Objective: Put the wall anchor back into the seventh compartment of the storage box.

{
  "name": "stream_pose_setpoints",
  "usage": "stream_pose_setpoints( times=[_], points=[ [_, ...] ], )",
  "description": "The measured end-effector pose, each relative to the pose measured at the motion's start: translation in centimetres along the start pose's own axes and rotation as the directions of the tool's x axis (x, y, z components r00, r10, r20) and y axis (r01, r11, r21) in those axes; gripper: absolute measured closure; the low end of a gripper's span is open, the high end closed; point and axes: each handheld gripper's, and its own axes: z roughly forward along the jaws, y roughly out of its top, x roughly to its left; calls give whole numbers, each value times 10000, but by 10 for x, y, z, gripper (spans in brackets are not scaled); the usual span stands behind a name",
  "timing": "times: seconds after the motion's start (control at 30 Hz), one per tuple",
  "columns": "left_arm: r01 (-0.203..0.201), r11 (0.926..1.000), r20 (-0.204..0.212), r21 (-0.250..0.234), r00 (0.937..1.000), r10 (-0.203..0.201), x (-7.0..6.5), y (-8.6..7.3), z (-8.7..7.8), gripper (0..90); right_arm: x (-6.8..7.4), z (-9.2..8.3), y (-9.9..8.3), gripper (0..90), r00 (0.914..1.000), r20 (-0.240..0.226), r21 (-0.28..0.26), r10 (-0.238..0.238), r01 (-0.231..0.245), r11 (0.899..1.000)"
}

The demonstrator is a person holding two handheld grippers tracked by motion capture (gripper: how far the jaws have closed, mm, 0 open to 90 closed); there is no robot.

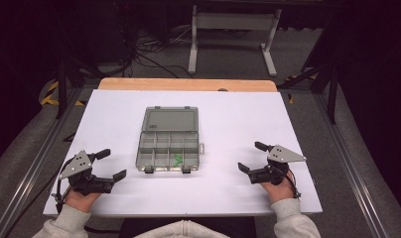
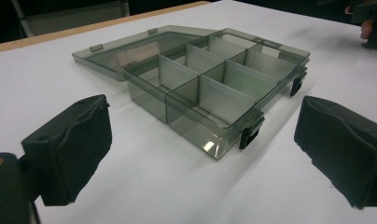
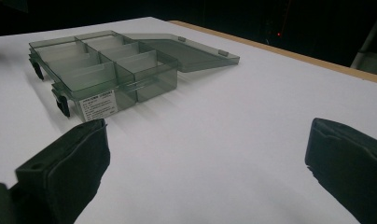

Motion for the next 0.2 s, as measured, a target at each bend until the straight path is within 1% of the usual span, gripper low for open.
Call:
stream_pose_setpoints(
  times=[0.1, 0.2],
  points=[
    [-23, 10000, 8, 61, 10000, 23, 0, 0, 0, 47, 0, -1, 1, 2, 10000, -49, -50, 46, -47, 10000],
    [-20, 10000, -35, -27, 10000, 20, 0, 0, 0, 47, 0, -1, 1, 2, 9999, -91, -56, 46, -46, 10000]
  ],
)
